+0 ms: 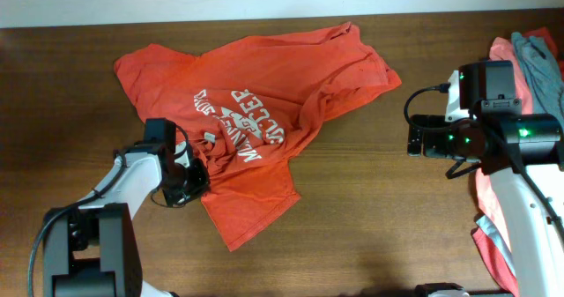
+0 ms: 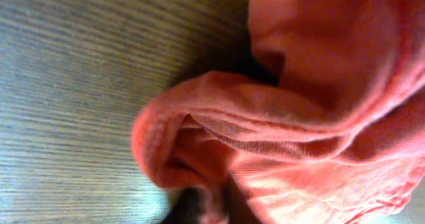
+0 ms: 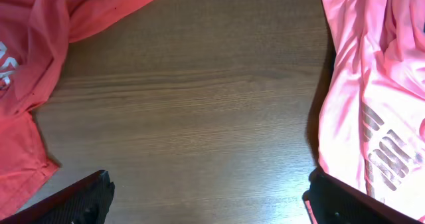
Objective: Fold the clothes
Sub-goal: 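Grasp the shirt's lower left corner with the left gripper, then grasp the shirt's right side hem with the right gripper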
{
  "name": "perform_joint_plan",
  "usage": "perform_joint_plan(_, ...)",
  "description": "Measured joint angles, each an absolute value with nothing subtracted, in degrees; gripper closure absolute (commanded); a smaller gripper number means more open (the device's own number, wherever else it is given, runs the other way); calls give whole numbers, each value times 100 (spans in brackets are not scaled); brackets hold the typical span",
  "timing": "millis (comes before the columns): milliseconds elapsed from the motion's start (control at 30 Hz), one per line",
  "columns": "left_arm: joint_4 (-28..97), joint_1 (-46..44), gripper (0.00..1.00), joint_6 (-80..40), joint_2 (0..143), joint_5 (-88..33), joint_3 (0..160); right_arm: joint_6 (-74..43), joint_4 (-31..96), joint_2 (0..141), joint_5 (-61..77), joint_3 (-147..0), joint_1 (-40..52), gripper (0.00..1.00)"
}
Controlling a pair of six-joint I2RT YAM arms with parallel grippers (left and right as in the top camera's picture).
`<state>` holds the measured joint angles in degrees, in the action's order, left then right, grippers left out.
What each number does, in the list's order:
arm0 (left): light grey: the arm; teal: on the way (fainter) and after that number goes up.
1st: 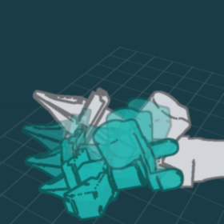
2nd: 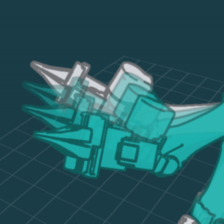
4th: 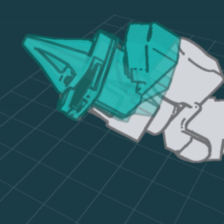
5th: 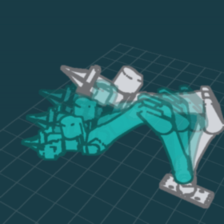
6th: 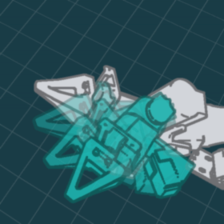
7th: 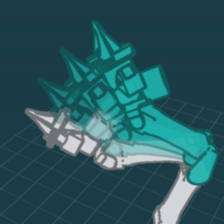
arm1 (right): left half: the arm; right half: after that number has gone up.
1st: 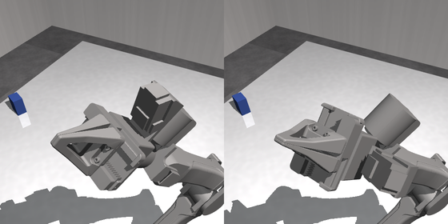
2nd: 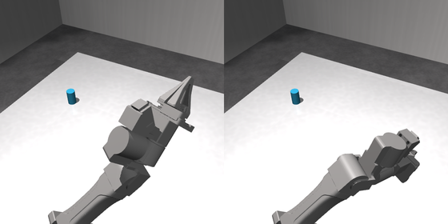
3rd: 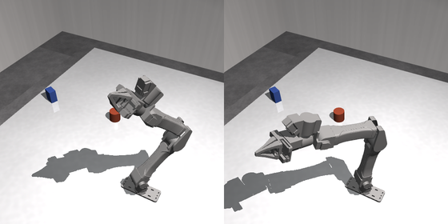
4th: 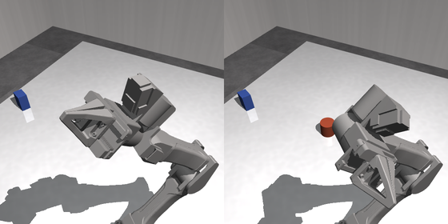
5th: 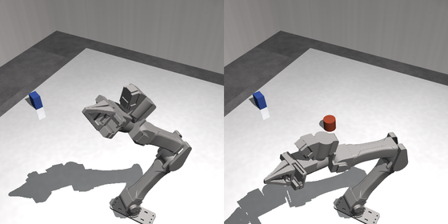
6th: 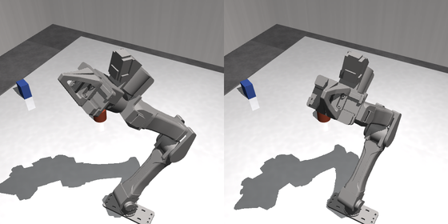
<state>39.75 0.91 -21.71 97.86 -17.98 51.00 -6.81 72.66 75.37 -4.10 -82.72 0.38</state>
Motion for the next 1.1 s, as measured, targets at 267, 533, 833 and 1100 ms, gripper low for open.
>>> perform_joint_plan(267, 4484, 311, 100, -2049, 9577, -1754, 5124, -683, 7284, 7540, -410, -8272, 38, 1)
perform_joint_plan(533, 5380, 2318, 100, -1645, 7592, -1037, 5548, -681, 7303, 7644, -362, -8272, 38, 1)
perform_joint_plan(833, 5398, 2768, 100, -1647, 7738, -980, 5546, -548, 6396, 9096, 766, -8274, 40, 15)
perform_joint_plan(1100, 5360, 2613, 100, -1647, 8160, -980, 5546, -375, 5120, 10932, 1542, -8272, 467, 25)
